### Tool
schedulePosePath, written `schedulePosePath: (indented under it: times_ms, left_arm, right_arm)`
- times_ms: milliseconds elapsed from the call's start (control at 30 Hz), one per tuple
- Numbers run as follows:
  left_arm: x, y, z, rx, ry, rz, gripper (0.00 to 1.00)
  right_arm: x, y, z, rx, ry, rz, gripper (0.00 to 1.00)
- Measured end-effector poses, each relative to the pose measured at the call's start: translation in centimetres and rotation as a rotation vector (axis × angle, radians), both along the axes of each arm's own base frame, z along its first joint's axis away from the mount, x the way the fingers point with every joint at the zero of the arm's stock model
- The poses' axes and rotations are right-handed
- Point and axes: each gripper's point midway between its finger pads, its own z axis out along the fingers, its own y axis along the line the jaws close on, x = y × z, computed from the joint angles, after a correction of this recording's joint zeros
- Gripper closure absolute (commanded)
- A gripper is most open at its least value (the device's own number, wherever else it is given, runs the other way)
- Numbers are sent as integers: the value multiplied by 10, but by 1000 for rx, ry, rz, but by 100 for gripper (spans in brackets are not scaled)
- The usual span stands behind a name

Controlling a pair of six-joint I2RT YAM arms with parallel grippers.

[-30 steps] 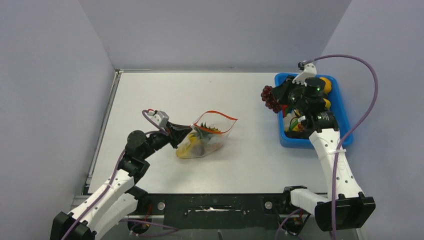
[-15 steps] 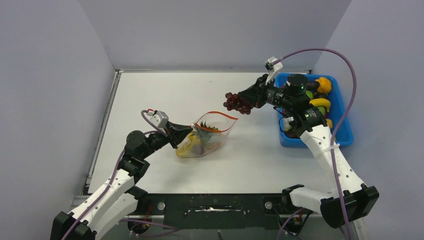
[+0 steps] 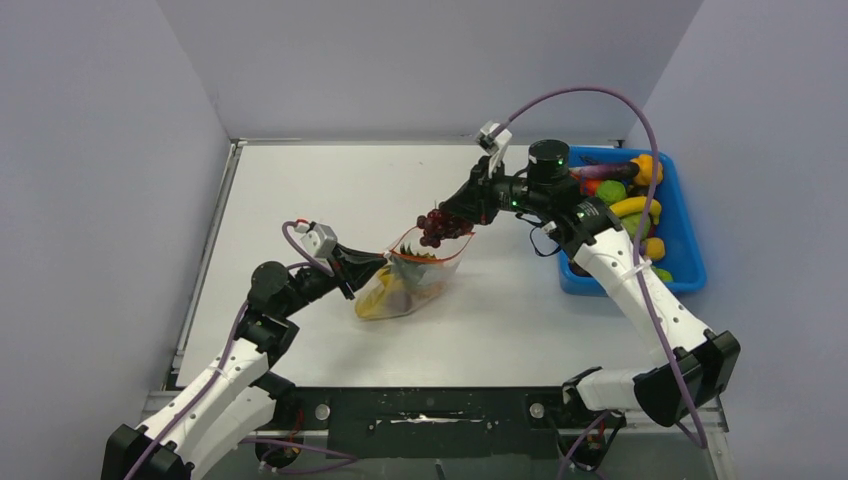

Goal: Place the food in the zip-top bag and seal the zipper
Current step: Place the fake fruit in the zipper food storage bag.

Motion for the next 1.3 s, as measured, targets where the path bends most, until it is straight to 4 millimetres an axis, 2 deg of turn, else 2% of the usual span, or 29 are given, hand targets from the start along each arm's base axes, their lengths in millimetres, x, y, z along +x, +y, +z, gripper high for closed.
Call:
schedulePosePath:
  times_ms: [167, 333, 600, 800, 933, 1200, 1300]
  left_arm:
    - [-2, -1, 1, 2, -7, -14, 100]
    - [-2, -1, 3, 3, -30, -18, 100]
    - [-3, -1, 9, -5, -54, -26, 100]
    - [-5, -2, 9, -4, -59, -38, 100]
    - [-6, -2, 9, -4, -60, -40, 100]
    - [-5, -1, 7, -1, -56, -41, 100]
    - [-5, -1, 6, 0, -55, -39, 100]
  right_arm:
    - [-10, 17, -14, -50, 14, 70, 94]
    - [-17, 21, -32, -102, 43, 109, 93]
    - [-13, 24, -45, -122, 57, 123, 93]
    - [-12, 33, -71, -118, 117, 161, 93]
    - [-16, 44, -90, -113, 167, 194, 93]
    - [-33, 79, -110, -82, 205, 284, 93]
    - [-36, 84, -122, -76, 216, 296, 92]
